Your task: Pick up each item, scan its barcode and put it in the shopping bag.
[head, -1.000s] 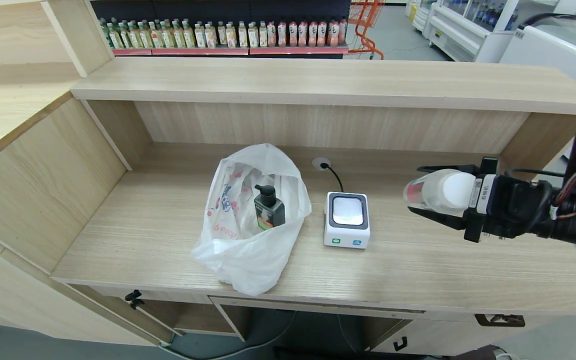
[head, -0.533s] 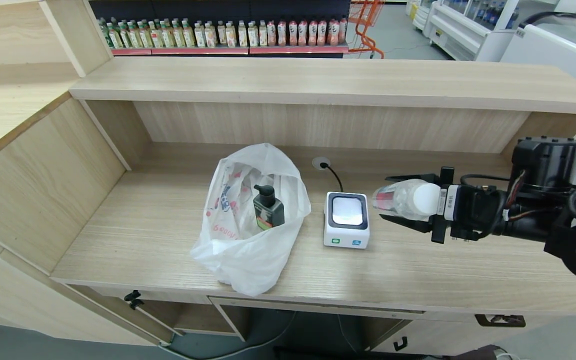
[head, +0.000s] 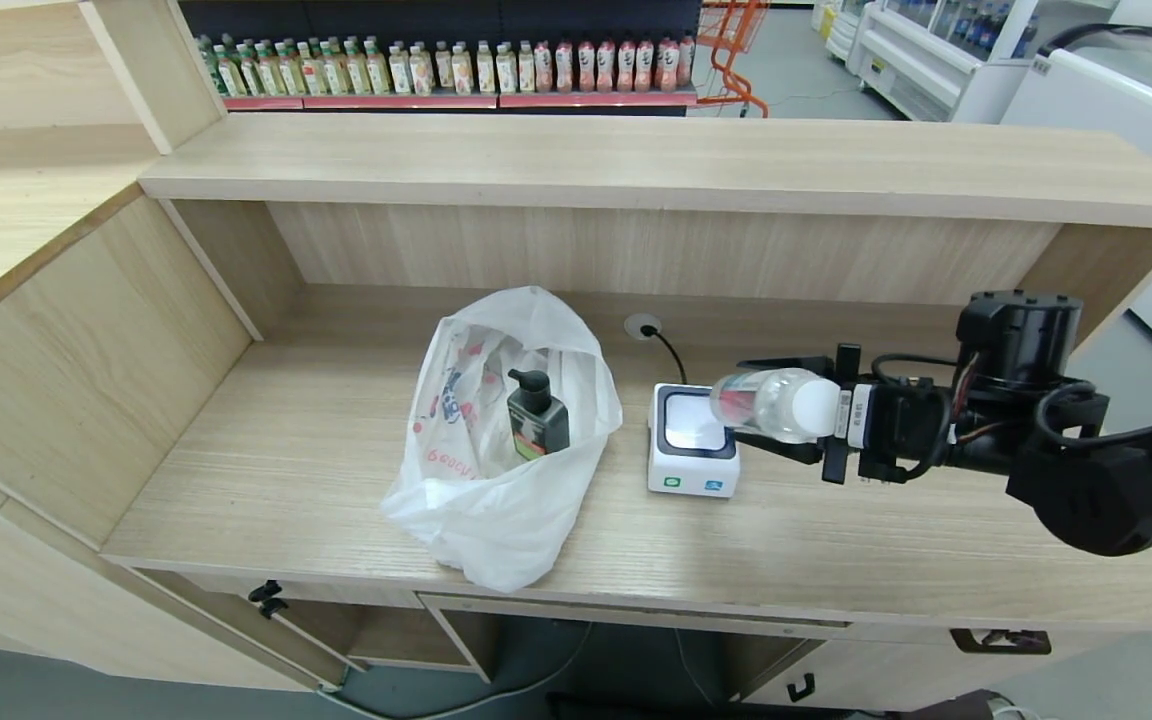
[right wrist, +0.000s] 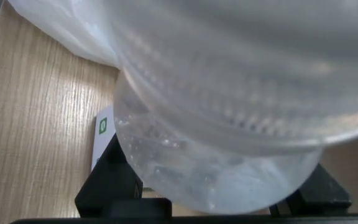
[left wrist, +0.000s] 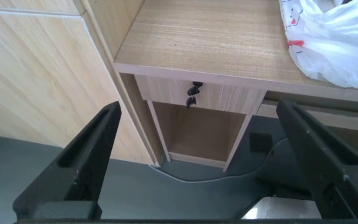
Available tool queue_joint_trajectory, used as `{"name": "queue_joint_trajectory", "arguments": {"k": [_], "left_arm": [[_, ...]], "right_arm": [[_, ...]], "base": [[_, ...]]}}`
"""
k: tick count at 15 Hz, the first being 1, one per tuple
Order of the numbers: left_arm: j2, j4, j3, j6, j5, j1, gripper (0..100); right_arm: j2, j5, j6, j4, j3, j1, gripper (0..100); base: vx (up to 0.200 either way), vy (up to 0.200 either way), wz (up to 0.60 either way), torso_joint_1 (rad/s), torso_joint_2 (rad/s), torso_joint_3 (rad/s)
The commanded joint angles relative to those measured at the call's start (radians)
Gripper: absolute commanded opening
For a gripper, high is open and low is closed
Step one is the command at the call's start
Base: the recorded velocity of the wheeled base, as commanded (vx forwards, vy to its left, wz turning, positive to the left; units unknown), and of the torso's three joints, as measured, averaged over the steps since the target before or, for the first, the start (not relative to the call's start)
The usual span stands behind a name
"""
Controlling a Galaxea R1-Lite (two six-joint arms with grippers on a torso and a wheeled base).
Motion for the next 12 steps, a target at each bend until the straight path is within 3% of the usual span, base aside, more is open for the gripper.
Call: {"name": "queue_joint_trajectory", "arguments": {"k": [1, 12], "left_arm": [[0.000, 0.000, 0.000, -0.001, 0.000, 0.000, 100], [0.000, 0.000, 0.000, -0.007, 0.000, 0.000, 100]], "right_arm": [[0.058, 0.025, 0.001, -0.035, -0.005, -0.004, 0], [0.222, 0.137, 0.008, -0.075, -0.155, -0.002, 0]], "base": [[0.000, 0.000, 0.00, 0.000, 0.00, 0.000], [0.000, 0.000, 0.00, 0.000, 0.00, 0.000]]}}
